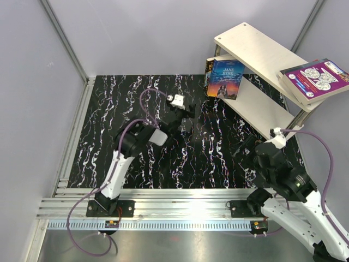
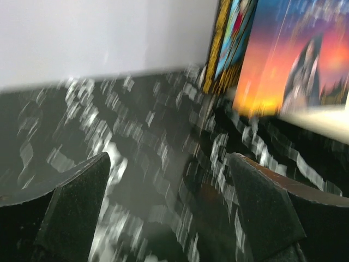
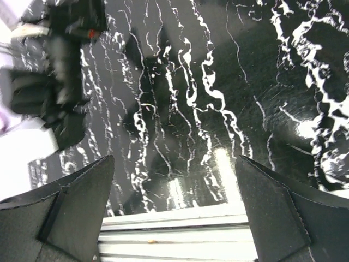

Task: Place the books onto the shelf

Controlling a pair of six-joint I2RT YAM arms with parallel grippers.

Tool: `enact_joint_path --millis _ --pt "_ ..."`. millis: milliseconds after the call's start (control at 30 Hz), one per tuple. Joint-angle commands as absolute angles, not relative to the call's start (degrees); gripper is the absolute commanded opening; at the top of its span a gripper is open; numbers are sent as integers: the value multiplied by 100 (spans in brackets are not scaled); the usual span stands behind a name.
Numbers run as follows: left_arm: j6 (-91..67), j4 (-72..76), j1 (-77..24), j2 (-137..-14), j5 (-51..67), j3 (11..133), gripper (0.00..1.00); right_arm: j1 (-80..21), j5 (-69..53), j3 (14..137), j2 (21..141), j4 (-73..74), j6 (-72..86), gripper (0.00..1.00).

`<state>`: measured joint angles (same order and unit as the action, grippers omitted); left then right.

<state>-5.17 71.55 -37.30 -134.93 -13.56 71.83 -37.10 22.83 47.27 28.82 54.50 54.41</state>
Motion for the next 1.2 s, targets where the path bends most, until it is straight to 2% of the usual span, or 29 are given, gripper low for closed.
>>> enact_joint_path --millis 0,100,300,433,500,700,833,933,967,1167 --pt "-730 9545 -3727 -12395 -1801 6094 96 -3727 2381 5192 3190 5344 4809 100" --pt "-1080 9046 -3718 -11516 -1819 5240 97 -3727 2566 5553 3506 5388 4474 100" --pt "-1704 6402 -3770 -9305 -1328 4527 99 -3718 2365 6037 3823 5089 4079 100" --pt "-1863 3990 -4060 -8053 -1319 4771 99 -3727 2004 6345 4095 5080 4043 100" --pt "-1863 3290 -4305 -7466 -1231 4930 99 -3735 1872 6520 4140 5150 4017 100" --pt "-2021 645 -4938 -6540 -1371 5844 99 -3718 1644 6977 3929 5308 3920 100" --pt "-2065 -725 -5413 -5960 -1993 6126 99 -3726 1529 7163 3587 5458 3928 100" --pt "-2240 -1604 -5695 -5494 -3002 6266 99 -3718 1678 7312 3314 5809 4034 100" --pt "-2293 -1782 -5721 -5250 -3476 6267 99 -3735 1722 7347 3218 5975 4043 100" --pt "-1996 -2329 -5730 -4553 -4122 6187 99 -3735 1732 7664 3076 6529 4078 100"
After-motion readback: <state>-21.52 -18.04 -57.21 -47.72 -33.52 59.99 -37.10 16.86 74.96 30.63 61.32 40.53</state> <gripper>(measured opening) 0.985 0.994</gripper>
